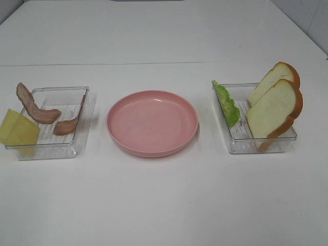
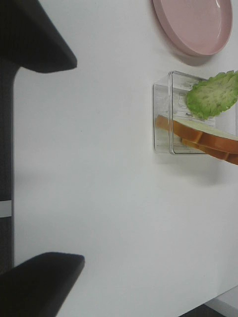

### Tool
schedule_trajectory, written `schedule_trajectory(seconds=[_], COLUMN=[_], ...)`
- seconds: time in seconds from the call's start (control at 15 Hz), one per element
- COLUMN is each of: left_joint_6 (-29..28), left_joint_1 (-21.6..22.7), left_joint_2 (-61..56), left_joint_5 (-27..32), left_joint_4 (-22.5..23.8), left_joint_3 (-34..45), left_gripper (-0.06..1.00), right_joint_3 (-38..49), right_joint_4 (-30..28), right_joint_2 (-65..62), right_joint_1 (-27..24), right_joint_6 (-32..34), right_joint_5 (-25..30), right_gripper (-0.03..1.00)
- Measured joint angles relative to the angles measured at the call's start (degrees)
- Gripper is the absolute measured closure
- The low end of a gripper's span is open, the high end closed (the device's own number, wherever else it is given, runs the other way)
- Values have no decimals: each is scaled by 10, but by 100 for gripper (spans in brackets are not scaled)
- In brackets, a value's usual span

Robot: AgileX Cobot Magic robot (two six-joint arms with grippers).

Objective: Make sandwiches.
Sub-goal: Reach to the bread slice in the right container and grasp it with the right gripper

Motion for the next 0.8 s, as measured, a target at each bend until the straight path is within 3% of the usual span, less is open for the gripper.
schedule_trajectory(seconds=[0.8], left_joint_6=[0], left_joint_1=[0], left_joint_2=[0], left_joint_5=[0], left_joint_4=[0], left_joint_3=[0], left_gripper=[-5], right_joint_3=[0], right_joint_4=[0], right_joint_2=[0], right_joint_1=[0], right_joint_6=[0], right_joint_5=[0], right_gripper=[2])
